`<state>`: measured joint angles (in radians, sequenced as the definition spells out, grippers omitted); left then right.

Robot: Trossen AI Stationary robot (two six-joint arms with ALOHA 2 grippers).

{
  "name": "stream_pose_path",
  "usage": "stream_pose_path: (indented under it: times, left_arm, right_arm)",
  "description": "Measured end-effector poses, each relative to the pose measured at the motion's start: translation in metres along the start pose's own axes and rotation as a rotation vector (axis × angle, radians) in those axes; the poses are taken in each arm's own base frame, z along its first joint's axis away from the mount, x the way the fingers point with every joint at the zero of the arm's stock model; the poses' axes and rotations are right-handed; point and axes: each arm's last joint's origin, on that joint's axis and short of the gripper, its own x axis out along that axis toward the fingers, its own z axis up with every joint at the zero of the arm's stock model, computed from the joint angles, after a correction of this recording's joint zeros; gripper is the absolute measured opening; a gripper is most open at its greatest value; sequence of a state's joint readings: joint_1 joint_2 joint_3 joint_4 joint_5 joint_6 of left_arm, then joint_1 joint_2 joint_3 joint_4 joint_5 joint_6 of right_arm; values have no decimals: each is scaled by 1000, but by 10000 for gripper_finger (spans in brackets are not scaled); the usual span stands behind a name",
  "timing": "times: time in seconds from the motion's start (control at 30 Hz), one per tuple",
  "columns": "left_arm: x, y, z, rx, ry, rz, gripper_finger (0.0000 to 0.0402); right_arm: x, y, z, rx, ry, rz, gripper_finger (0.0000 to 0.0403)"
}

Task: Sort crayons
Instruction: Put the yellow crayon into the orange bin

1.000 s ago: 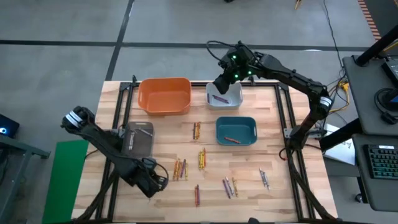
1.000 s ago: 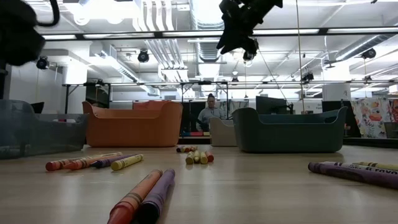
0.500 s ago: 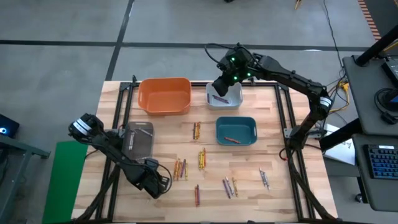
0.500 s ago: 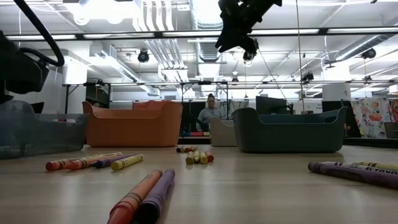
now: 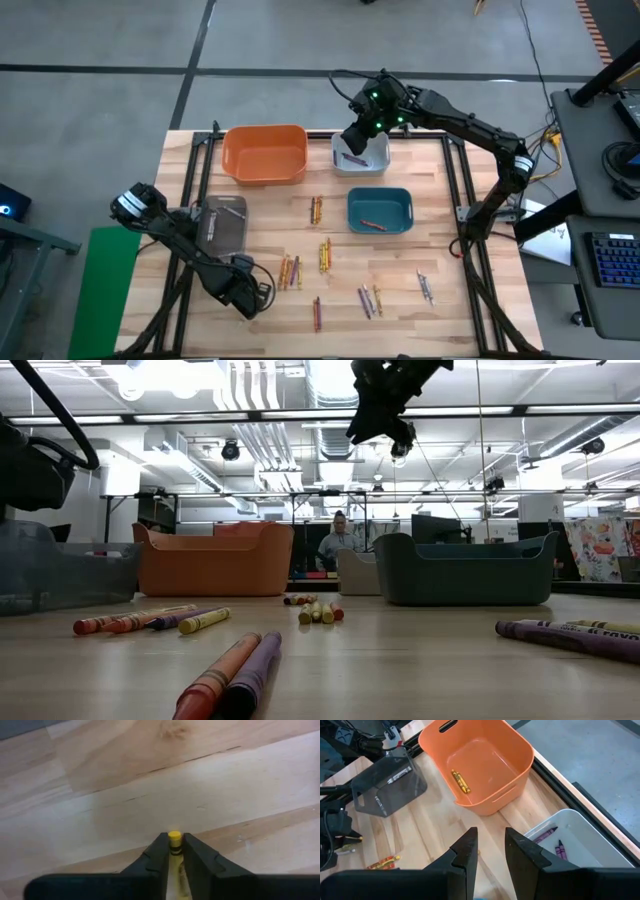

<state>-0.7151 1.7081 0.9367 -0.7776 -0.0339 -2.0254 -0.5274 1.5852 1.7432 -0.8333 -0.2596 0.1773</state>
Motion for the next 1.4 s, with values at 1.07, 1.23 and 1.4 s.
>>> stream_pose_path:
  times: [1.07, 1.23, 1.4]
  left_arm:
    - [-249, 56, 175, 150, -708, -334, 0]
    - [-254, 77, 262, 162, -749, -380, 0]
    - [-227, 104, 342, 170, -666, -386, 0]
  right_arm:
    - [-21, -61, 29, -255, -243, -358, 70]
    - [-42, -121, 42, -236, -381, -447, 70]
    - [-54, -174, 42, -133, -456, -428, 70]
